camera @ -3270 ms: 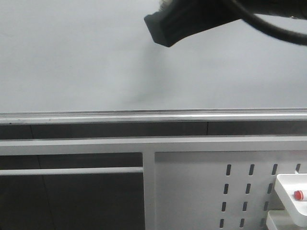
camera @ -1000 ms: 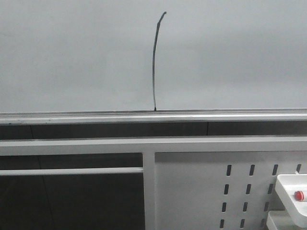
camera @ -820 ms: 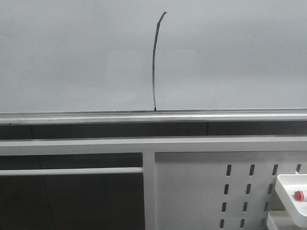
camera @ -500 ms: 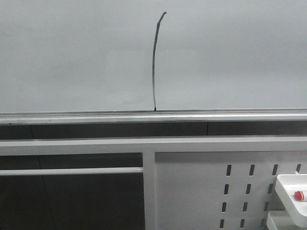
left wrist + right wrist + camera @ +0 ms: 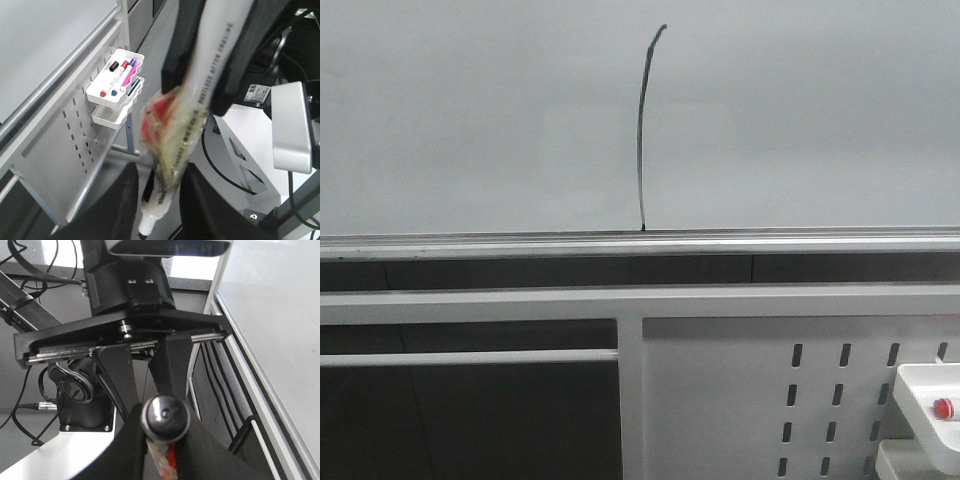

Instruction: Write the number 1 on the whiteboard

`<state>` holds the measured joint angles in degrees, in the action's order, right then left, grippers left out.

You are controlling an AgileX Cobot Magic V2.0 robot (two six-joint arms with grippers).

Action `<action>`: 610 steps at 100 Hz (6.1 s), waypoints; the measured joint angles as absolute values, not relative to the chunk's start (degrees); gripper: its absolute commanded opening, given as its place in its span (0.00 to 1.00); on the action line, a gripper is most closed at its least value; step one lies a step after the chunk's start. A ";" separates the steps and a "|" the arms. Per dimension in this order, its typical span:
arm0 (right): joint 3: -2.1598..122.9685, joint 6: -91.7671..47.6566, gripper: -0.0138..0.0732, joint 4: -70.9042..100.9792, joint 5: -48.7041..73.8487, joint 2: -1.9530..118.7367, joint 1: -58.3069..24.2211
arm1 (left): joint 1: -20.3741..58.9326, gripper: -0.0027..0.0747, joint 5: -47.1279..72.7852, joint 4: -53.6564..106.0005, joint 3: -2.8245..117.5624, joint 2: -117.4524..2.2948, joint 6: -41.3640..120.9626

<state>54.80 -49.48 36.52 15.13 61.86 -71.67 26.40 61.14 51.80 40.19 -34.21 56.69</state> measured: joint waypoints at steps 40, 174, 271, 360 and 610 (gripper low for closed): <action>54.94 -49.61 0.07 36.42 15.44 61.86 -71.67 | 26.40 0.24 61.81 52.77 41.18 -34.86 56.91; 54.97 -49.38 0.07 37.25 18.26 61.86 -71.67 | 26.40 0.22 65.16 54.37 42.48 -35.12 57.03; 54.86 -49.06 0.11 37.00 17.17 61.99 -71.67 | 26.40 0.01 64.34 54.18 42.48 -35.02 58.21; 54.86 -49.17 0.44 37.05 0.76 50.87 -71.54 | 26.40 0.01 45.02 60.21 39.67 -35.12 60.85; 25.40 -49.23 0.09 36.51 9.55 27.63 -44.37 | 55.59 0.01 -36.01 64.95 36.44 -73.42 38.63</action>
<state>25.40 -49.23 36.51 9.55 27.63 -44.37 55.59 -36.01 64.95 36.44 -73.42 38.63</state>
